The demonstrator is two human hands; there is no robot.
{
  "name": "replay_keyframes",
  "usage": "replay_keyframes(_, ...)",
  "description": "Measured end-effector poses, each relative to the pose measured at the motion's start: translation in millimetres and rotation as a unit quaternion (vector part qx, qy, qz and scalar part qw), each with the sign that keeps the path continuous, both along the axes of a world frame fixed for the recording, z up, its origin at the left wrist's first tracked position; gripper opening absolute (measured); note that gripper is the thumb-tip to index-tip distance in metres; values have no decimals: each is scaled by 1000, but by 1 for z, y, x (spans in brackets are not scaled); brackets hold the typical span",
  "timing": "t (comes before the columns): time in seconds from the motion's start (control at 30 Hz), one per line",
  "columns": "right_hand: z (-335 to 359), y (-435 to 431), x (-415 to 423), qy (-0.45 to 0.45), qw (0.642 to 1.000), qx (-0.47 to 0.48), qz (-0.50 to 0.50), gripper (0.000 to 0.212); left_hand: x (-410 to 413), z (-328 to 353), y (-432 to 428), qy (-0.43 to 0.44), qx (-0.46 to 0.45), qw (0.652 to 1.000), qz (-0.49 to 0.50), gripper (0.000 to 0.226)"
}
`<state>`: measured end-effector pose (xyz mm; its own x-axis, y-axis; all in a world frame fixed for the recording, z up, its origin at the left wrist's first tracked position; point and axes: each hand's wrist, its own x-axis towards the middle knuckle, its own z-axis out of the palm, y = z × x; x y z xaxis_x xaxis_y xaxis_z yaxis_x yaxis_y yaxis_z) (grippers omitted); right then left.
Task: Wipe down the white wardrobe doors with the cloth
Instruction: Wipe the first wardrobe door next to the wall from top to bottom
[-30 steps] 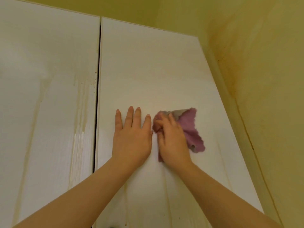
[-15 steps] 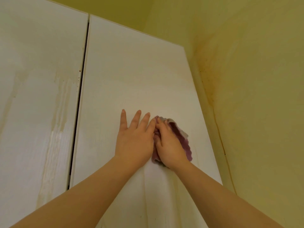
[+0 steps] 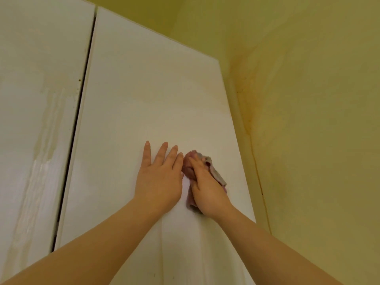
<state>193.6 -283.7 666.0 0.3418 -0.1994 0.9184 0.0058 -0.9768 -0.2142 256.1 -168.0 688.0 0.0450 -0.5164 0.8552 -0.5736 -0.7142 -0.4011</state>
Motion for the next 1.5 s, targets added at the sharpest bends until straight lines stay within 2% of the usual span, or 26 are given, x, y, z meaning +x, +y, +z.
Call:
replay_keyframes(0.13,13,-25,-17,-40,993,104,-40,65,-2,1,-3,-9,-1,1000,-6,55)
replay_keyframes(0.27,15,-31,-13,-75,982,170,-42,62,-3,0,-5,-7,-8,1000,-10,56)
replay_keyframes(0.33,13,-21,-7,-66,988,135,-19,57,-3,-1,-7,-6,-20,1000,-13,56)
replay_keyframes(0.47,-1,-17,-5,-8,1000,6,-18,54,-8,-4,-15,-8,-26,1000,-8,58)
replay_keyframes(0.67,16,-43,-9,-83,986,140,-44,48,-1,-1,-10,-19,-15,1000,-19,57)
replay_keyframes(0.87,4,-29,-5,-23,997,66,-42,59,-1,1,-7,-17,-9,1000,-11,57)
replay_keyframes(0.97,3,-41,-11,-77,987,134,-45,60,1,1,-7,-15,-2,1000,-3,58)
replay_keyframes(1.03,6,-37,-9,-81,982,164,-57,62,3,1,-6,-17,4,1000,6,58)
replay_keyframes(1.13,3,-25,-4,-41,993,94,-60,56,4,2,-3,-22,6,1000,6,58)
replay_keyframes(1.2,-3,-26,-7,-46,996,50,-61,54,-1,4,-5,-21,5,1000,3,58)
replay_keyframes(1.3,-4,-25,-11,-91,991,82,-62,43,-5,3,-3,-8,21,1000,12,58)
replay_keyframes(1.4,-3,-13,-5,-78,986,127,-69,47,0,6,2,-6,43,999,18,58)
replay_keyframes(1.5,-11,-2,-1,-23,995,71,-72,52,3,10,10,-1,67,998,22,57)
